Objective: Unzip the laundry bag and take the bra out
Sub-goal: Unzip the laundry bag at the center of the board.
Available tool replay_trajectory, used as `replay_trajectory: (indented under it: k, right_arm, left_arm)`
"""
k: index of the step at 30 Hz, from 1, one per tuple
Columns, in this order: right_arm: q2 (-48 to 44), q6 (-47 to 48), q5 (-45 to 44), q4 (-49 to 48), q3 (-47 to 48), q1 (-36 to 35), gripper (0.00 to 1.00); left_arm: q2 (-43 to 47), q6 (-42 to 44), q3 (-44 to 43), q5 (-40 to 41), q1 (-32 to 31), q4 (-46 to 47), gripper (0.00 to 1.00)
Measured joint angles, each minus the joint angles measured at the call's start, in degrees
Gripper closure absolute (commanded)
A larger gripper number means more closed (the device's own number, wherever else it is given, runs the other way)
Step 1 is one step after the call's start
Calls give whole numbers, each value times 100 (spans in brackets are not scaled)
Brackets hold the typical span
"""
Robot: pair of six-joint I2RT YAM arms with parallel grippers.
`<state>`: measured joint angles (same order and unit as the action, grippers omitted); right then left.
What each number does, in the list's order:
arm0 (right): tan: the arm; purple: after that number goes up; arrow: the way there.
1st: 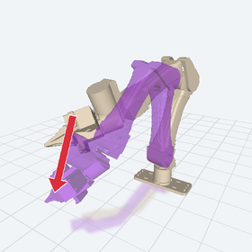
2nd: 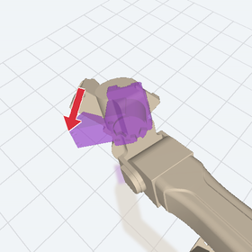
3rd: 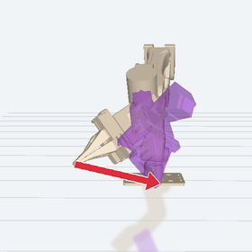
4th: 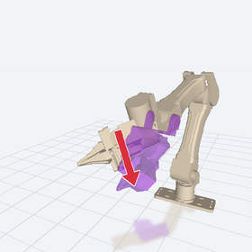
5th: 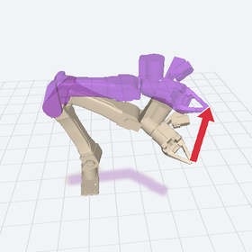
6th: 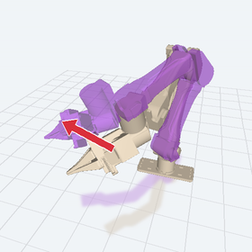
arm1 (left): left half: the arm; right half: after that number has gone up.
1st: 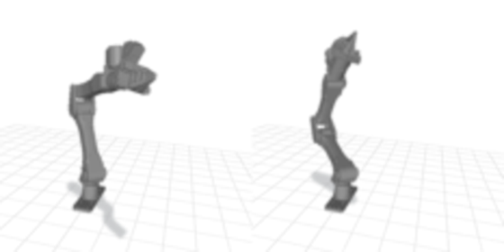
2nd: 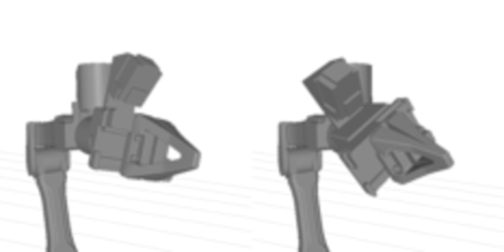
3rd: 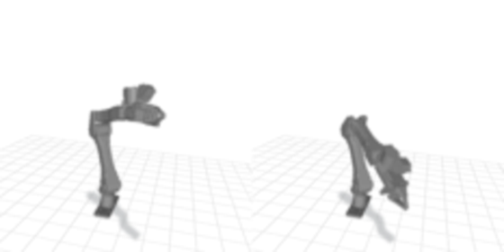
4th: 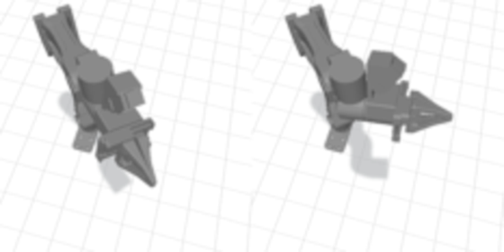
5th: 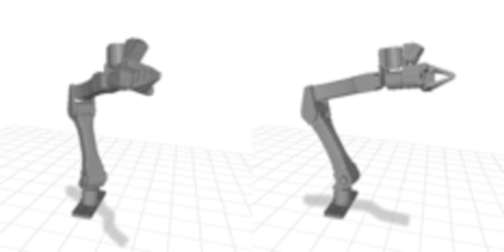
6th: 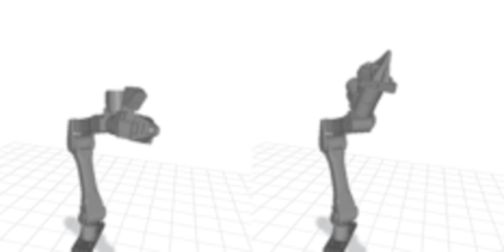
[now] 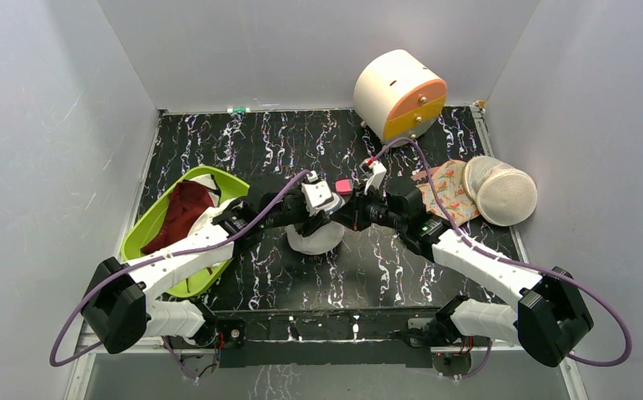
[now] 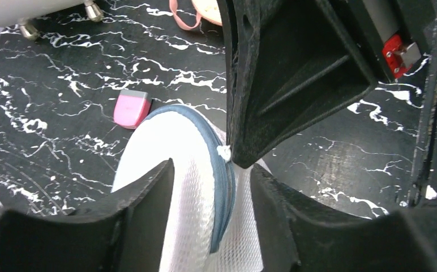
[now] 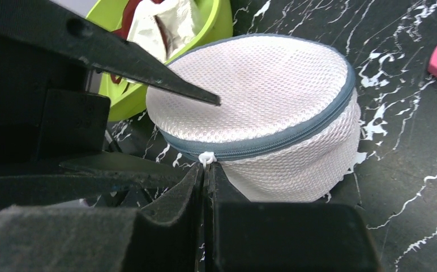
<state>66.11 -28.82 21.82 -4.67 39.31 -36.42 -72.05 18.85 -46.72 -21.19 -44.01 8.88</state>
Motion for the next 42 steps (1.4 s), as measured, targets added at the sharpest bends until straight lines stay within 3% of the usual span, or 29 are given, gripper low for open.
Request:
replay_trajectory:
  k: [5, 13, 26, 42]
  right_arm:
    - [0, 0, -114, 20, 0, 4, 100]
    - [0, -2, -144, 20, 0, 4, 100]
    - [26, -70, -503, 166, 44, 2, 100]
    - [184, -433, -728, 496, 153, 431, 100]
  left_arm:
    - [96, 120, 0, 280, 0, -13, 68]
    - [133, 216, 0, 404, -28, -28, 75]
    - [131, 275, 0, 446, -92, -59, 100]
    - [131, 348, 0, 564, -151, -57, 100]
